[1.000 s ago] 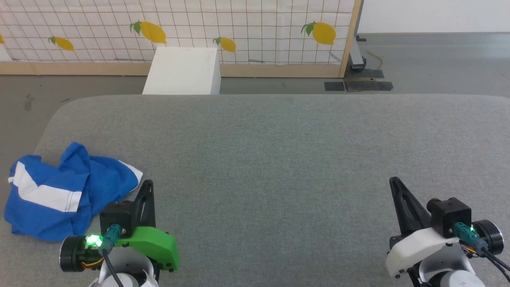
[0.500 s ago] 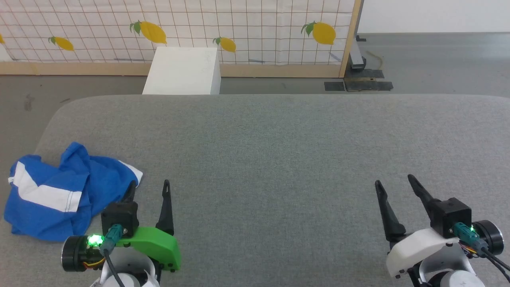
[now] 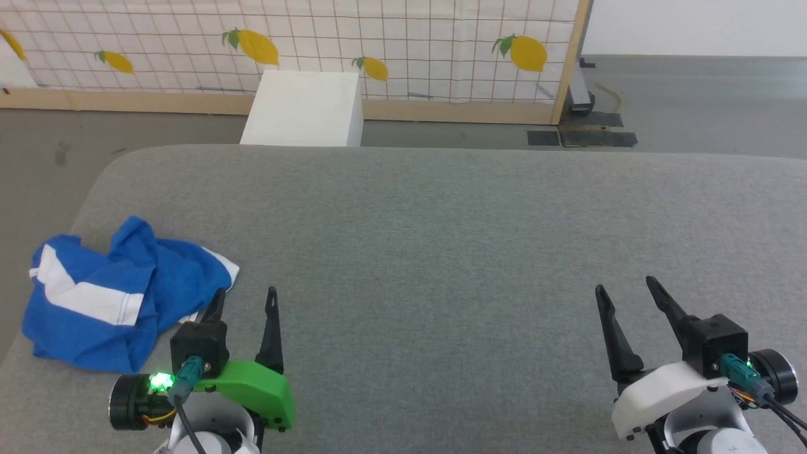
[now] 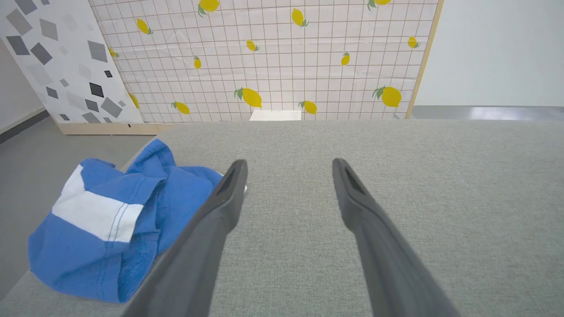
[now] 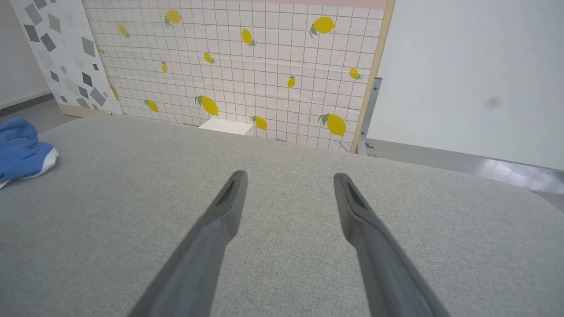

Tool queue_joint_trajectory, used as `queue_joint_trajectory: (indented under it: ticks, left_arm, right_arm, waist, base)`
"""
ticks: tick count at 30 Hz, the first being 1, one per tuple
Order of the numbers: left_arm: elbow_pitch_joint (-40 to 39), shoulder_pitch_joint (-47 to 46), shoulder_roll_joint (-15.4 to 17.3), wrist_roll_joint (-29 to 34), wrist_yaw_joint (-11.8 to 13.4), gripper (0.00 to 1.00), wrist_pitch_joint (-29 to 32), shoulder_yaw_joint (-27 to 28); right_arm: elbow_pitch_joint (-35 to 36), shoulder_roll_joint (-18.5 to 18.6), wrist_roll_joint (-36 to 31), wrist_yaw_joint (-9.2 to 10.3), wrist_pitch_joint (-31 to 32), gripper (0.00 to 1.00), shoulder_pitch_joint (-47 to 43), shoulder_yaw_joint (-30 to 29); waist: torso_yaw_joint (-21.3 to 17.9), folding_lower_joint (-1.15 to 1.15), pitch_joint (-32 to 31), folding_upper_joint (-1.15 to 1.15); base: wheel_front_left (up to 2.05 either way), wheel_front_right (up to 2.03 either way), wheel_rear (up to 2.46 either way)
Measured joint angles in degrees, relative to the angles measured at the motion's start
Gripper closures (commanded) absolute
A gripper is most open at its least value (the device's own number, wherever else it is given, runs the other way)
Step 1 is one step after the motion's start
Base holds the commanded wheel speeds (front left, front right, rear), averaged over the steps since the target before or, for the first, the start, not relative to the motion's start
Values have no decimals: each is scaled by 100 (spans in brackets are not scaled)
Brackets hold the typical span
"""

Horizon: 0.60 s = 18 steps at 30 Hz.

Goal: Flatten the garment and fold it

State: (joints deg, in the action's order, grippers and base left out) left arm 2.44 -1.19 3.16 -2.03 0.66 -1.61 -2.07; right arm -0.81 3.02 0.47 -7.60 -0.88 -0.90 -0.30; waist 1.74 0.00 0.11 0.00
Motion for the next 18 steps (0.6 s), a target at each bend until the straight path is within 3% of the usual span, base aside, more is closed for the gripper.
queue_joint_trajectory:
  ticks: [18]
  left_arm:
    - [148, -96, 44, -130, 188, 0, -210, -114]
  right_arm:
    - [-32, -1, 10, 0, -116, 0, 40, -4]
  waist:
    - [619, 0, 33, 0]
  base:
    - [0, 0, 0]
